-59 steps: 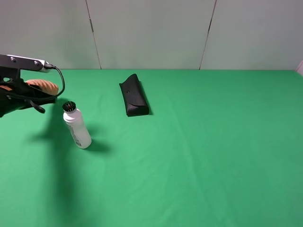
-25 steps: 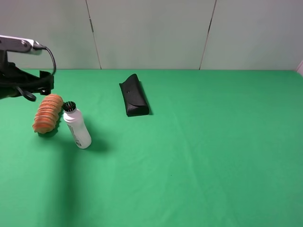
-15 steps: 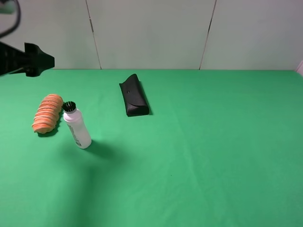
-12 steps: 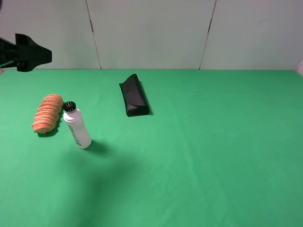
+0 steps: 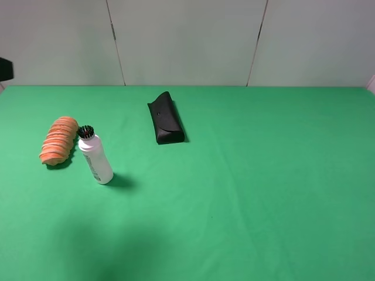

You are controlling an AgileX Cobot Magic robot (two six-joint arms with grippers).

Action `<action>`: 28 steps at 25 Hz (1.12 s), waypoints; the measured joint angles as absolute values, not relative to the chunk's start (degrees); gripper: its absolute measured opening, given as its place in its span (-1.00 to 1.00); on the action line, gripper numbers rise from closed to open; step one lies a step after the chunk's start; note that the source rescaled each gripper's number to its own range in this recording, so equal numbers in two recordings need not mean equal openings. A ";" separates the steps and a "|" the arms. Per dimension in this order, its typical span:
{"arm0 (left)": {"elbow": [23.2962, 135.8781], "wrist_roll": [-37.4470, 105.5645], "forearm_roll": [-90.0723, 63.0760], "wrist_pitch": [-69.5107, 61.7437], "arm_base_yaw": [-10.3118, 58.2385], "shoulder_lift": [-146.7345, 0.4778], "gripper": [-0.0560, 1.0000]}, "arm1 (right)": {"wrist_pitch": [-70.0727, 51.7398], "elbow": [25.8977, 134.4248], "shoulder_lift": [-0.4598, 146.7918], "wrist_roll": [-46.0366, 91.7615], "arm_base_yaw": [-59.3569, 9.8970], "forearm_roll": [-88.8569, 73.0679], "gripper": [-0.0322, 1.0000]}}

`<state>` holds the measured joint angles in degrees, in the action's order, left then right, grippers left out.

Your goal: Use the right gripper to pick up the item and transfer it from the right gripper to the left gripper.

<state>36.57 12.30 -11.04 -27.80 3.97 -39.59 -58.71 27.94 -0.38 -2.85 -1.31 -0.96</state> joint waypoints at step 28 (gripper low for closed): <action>36.67 2.24 -1.89 -67.38 3.97 -15.77 0.94 | -58.71 27.94 -0.38 -2.85 -1.31 -0.96 1.00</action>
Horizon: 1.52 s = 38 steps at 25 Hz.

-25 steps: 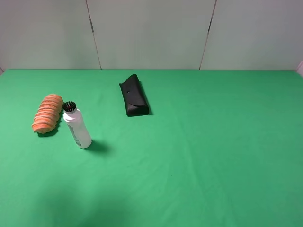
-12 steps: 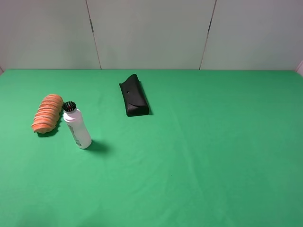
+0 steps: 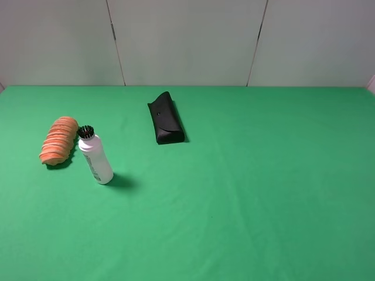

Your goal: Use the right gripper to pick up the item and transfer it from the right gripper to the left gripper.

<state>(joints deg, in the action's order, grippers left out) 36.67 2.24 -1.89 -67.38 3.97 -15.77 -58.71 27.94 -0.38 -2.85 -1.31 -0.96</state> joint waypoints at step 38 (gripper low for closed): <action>28.18 2.04 -2.79 -60.91 3.97 0.42 0.94 | -58.66 27.94 -0.38 -2.85 -1.31 -0.96 1.00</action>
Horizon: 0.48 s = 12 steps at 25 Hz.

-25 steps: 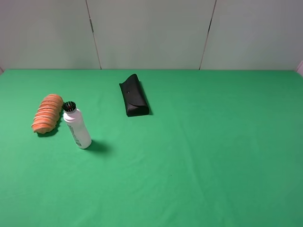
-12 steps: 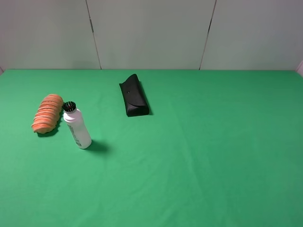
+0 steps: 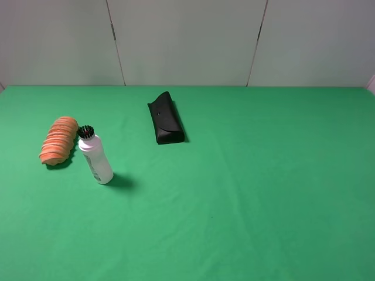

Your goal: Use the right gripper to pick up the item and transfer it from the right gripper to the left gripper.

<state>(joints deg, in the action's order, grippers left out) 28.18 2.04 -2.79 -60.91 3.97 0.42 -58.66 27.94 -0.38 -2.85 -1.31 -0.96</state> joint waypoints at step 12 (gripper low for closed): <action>28.18 2.09 -2.73 -60.91 3.97 0.42 0.94 | -58.66 27.94 -0.38 -2.85 -1.31 -0.96 1.00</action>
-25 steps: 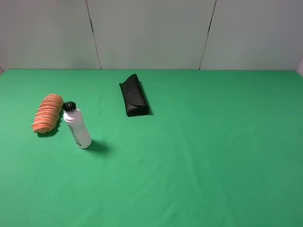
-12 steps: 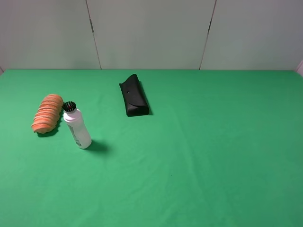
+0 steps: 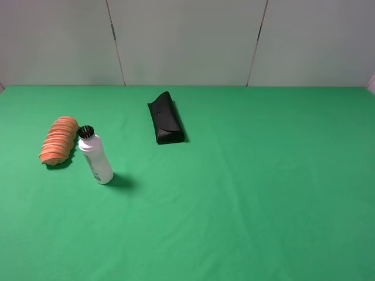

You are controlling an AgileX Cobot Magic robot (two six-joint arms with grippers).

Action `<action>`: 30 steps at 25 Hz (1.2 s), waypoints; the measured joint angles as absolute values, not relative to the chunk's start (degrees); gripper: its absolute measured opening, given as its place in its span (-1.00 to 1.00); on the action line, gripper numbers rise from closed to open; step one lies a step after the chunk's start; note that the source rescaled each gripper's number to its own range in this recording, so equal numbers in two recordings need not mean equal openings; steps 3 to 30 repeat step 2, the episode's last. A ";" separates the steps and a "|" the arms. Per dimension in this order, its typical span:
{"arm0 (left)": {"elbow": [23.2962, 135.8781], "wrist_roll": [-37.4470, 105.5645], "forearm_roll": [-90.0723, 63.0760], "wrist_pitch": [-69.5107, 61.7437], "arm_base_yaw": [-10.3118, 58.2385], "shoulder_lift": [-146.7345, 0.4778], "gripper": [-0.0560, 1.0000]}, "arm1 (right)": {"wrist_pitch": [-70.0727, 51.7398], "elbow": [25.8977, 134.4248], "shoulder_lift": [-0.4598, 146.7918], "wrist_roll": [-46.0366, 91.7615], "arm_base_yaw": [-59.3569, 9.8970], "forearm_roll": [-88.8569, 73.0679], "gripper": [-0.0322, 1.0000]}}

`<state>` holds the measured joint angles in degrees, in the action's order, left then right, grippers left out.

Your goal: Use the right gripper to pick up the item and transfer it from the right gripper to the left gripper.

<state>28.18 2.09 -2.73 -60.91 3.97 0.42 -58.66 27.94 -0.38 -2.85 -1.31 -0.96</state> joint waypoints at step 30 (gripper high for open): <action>28.18 2.09 -2.73 -60.91 3.97 0.42 0.94 | -58.66 27.94 -0.38 -2.85 -1.31 -0.96 1.00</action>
